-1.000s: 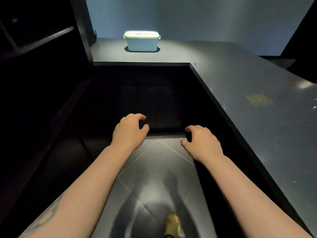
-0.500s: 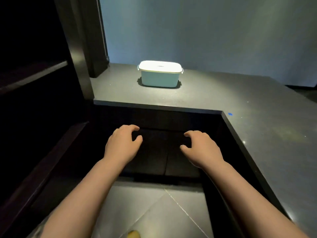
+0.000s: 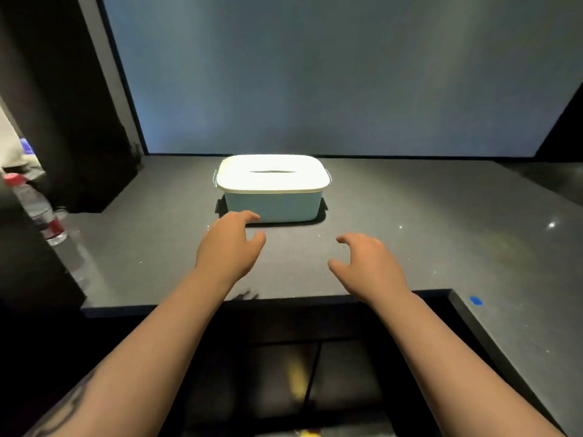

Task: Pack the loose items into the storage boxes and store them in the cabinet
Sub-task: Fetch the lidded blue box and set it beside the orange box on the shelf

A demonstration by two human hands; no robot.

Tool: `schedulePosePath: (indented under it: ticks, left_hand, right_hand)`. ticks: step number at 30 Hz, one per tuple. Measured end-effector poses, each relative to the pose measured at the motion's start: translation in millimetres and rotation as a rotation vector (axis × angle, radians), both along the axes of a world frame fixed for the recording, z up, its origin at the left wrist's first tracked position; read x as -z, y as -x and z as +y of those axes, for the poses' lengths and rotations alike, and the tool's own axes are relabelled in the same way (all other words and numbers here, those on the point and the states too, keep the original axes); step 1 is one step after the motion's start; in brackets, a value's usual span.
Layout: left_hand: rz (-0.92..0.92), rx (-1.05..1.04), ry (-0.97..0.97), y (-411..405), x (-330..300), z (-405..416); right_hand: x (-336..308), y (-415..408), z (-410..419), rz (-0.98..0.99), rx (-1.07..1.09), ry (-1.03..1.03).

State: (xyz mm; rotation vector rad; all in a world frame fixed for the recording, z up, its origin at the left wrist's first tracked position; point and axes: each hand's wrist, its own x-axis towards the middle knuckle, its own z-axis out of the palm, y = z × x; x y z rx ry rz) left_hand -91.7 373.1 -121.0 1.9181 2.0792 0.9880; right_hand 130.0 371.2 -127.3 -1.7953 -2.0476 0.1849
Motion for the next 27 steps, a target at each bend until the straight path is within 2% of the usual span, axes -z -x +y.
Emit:
schedulePosePath:
  ticks: [7, 12, 17, 19, 23, 27]
  left_hand:
    - [0.007, -0.085, 0.056, 25.8, 25.4, 115.7]
    - [-0.033, -0.176, -0.029, 55.2, 19.6, 204.8]
    - [-0.059, -0.262, 0.104, 91.5, 45.6, 255.5]
    - [-0.153, -0.254, 0.116, 102.9, 47.9, 275.8]
    - [-0.312, -0.145, 0.164, 116.3, 49.3, 306.7]
    - [-0.375, -0.120, 0.152, 122.9, 58.3, 317.2]
  right_hand:
    - [17.9, 24.0, 146.7, 0.017, -0.039, 0.038]
    - [13.3, 31.4, 252.6, 0.067, -0.044, -0.022]
    - [30.9, 44.4, 321.8, 0.047, -0.032, 0.024]
    - [35.7, 43.9, 344.5, 0.060, 0.007, 0.067]
    - [40.8, 40.9, 372.0, 0.246, 0.028, 0.214]
    - [45.8, 41.6, 382.6, 0.440, 0.030, 0.177]
